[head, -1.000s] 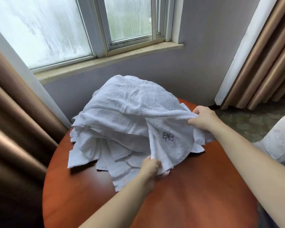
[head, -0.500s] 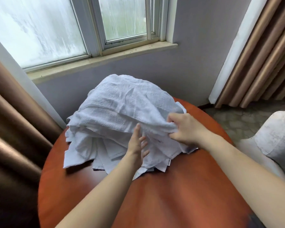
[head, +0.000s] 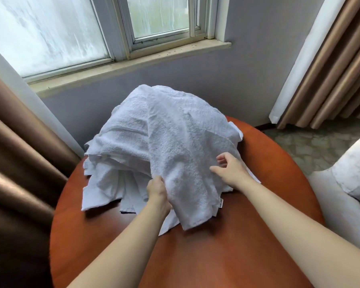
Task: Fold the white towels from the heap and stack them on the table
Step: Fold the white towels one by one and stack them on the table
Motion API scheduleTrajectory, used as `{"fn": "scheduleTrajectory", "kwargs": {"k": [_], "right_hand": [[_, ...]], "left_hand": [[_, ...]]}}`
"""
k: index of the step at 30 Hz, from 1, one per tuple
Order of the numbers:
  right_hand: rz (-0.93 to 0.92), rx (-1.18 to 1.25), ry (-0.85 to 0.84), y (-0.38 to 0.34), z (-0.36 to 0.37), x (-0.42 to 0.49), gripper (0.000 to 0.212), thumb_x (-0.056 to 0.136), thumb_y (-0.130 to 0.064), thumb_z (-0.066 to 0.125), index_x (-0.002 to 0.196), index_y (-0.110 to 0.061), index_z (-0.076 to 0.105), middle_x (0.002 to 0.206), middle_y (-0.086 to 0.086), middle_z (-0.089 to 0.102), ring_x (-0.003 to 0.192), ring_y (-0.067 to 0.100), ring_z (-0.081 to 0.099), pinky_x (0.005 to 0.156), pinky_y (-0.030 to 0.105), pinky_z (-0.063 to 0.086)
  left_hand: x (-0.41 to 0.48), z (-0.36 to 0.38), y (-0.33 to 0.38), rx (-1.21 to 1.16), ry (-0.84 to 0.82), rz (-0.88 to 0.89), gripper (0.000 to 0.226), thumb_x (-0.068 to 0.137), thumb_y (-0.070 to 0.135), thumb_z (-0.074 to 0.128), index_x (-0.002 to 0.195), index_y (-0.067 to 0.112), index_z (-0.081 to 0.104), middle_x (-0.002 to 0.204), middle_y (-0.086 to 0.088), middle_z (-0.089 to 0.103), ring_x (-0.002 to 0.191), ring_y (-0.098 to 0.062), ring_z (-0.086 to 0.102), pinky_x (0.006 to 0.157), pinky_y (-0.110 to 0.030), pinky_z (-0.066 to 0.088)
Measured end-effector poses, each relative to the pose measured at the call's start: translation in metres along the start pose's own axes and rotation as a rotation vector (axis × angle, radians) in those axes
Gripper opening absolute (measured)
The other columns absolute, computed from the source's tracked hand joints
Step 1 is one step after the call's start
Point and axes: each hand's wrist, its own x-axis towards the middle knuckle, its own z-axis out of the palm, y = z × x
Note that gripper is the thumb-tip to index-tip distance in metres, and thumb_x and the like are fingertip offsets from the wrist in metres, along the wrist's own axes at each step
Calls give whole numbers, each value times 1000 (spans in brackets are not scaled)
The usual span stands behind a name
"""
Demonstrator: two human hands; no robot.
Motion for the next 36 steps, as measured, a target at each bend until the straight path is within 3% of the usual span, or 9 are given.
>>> {"fn": "scheduleTrajectory", "kwargs": {"k": [5,10,13,17,20,24,27,30,36], "right_hand": [[70,71,-84,-1,32,15,63,87,-33,69,139,-10,41,136,3,49,125,21,48,92,26,38],[60,23,-51,-11,45,17,17,87,-26,63,91,-10,61,90,2,62,85,21,58,70,32,43],[110,248,-26,-12,36,19,22,88,-11,56,66,-12,50,72,7,52,68,21,48,63,33,35],[228,678,-34,-7,8,17,12,93,-9,50,96,-9,61,104,21,63,93,31,61,86,43,49],[267,829,-165,-12,-9,5,24,101,-12,42,113,-5,61,105,15,70,92,28,68,77,40,56],[251,910,-326,-30,-20,-11,30,102,-17,40,121,-5,59,111,19,70,99,33,68,78,41,57],[149,943,-284,-53,-20,-23,32,100,-15,47,126,0,57,113,21,68,99,34,68,81,43,58],[-33,912,-339,-84,-13,-44,40,100,-23,45,126,6,56,117,26,64,103,38,65,91,46,52],[-323,639,-672,-108,6,-72,49,97,-32,29,122,-8,63,127,7,64,121,16,58,108,33,39]], "left_hand": [[24,-20,1,299,41,93,13,82,4,40,72,13,41,67,-4,40,57,-20,37,54,-28,33],[35,-30,8,307,144,178,16,89,3,39,76,12,45,73,-4,45,59,-17,38,52,-26,33],[40,-39,18,253,273,263,12,93,7,39,94,9,51,84,-7,52,62,-16,44,52,-27,36],[45,-51,29,270,362,288,15,94,10,40,101,8,53,93,-8,54,74,-23,47,63,-29,39],[35,-51,32,342,344,271,13,94,9,44,105,10,51,97,-7,51,83,-23,45,60,-29,38],[22,-48,28,569,370,487,42,87,15,59,128,17,48,125,-1,54,119,-25,47,103,-39,37],[-11,-28,25,465,-56,625,34,93,21,59,126,21,50,125,-2,54,120,-19,50,100,-35,40],[-53,-3,28,298,-456,333,37,89,54,53,118,30,57,128,1,60,122,-19,54,105,-46,42],[-68,-10,56,-200,-756,48,73,87,61,35,87,0,75,91,-23,70,85,-31,70,80,-43,56]]}}
